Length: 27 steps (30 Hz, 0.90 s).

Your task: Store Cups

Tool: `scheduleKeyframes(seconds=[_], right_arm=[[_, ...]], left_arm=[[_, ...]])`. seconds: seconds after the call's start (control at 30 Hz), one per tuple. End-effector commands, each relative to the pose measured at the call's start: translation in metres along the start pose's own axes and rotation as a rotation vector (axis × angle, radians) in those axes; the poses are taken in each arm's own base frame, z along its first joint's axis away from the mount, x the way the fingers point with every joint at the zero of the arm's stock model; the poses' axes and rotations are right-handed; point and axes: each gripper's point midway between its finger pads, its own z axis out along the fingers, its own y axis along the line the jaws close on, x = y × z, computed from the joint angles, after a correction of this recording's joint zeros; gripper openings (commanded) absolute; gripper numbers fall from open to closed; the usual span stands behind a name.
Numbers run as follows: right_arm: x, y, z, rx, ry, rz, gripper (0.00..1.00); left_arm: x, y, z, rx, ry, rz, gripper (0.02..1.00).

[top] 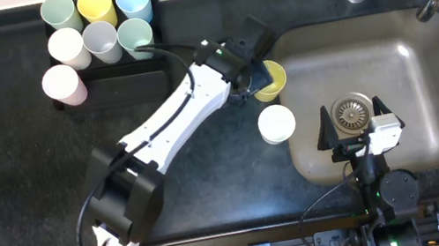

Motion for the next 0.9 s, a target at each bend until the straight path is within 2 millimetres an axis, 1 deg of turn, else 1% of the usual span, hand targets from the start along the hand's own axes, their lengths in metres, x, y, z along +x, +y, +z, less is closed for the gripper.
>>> scheduleKeyframes(seconds=[0.03, 0.07, 0.2, 0.37, 0.47, 0.53, 0.6, 0.63, 0.67, 0.7, 0.73, 0.8, 0.83, 0.9], right_arm=[[-0.001, 0.001, 0.000, -0.004, -0.010, -0.002, 0.996], [-0.001, 0.001, 0.000, -0.004, -0.010, -0.002, 0.998], [-0.001, 0.001, 0.000, -0.004, -0.010, -0.002, 0.998], [-0.001, 0.001, 0.000, -0.004, -0.010, -0.002, 0.998], [-0.001, 0.001, 0.000, -0.004, -0.010, -0.002, 0.998], [-0.001, 0.001, 0.000, -0.004, -0.010, -0.002, 0.998], [-0.001, 0.001, 0.000, -0.004, -0.010, -0.002, 0.998], [-0.001, 0.001, 0.000, -0.004, -0.010, -0.002, 0.996], [-0.001, 0.001, 0.000, -0.004, -0.010, -0.003, 0.996], [-0.001, 0.001, 0.000, -0.004, -0.010, -0.003, 0.998], [-0.001, 0.001, 0.000, -0.004, -0.010, -0.002, 0.996], [-0.001, 0.001, 0.000, -0.004, -0.010, -0.002, 0.996], [-0.001, 0.001, 0.000, -0.004, -0.010, -0.002, 0.998], [-0.001, 0.001, 0.000, -0.004, -0.010, -0.003, 0.996]], left_arm=[[-0.005, 0.001, 0.003, -0.004, -0.018, -0.012, 0.088], [-0.006, 0.000, 0.003, 0.001, -0.021, -0.013, 0.036], [-0.011, -0.004, 0.003, 0.018, -0.031, -0.017, 0.036], [-0.017, -0.002, 0.001, 0.017, -0.048, -0.026, 0.036], [-0.029, -0.001, -0.016, 0.037, -0.082, -0.043, 0.036], [-0.043, 0.003, -0.037, 0.056, -0.123, -0.066, 0.036], [-0.061, 0.016, -0.064, 0.058, -0.164, -0.106, 0.036], [-0.078, 0.042, -0.089, 0.034, -0.193, -0.197, 0.036], [-0.087, 0.061, -0.100, 0.007, -0.199, -0.266, 0.036], [-0.094, 0.079, -0.108, -0.020, -0.200, -0.327, 0.036], [-0.101, 0.103, -0.117, -0.058, -0.196, -0.400, 0.036], [-0.110, 0.142, -0.128, -0.126, -0.189, -0.513, 0.038], [-0.119, 0.181, -0.136, -0.191, -0.181, -0.619, 0.038], [-0.128, 0.211, -0.141, -0.235, -0.177, -0.695, 0.036]])
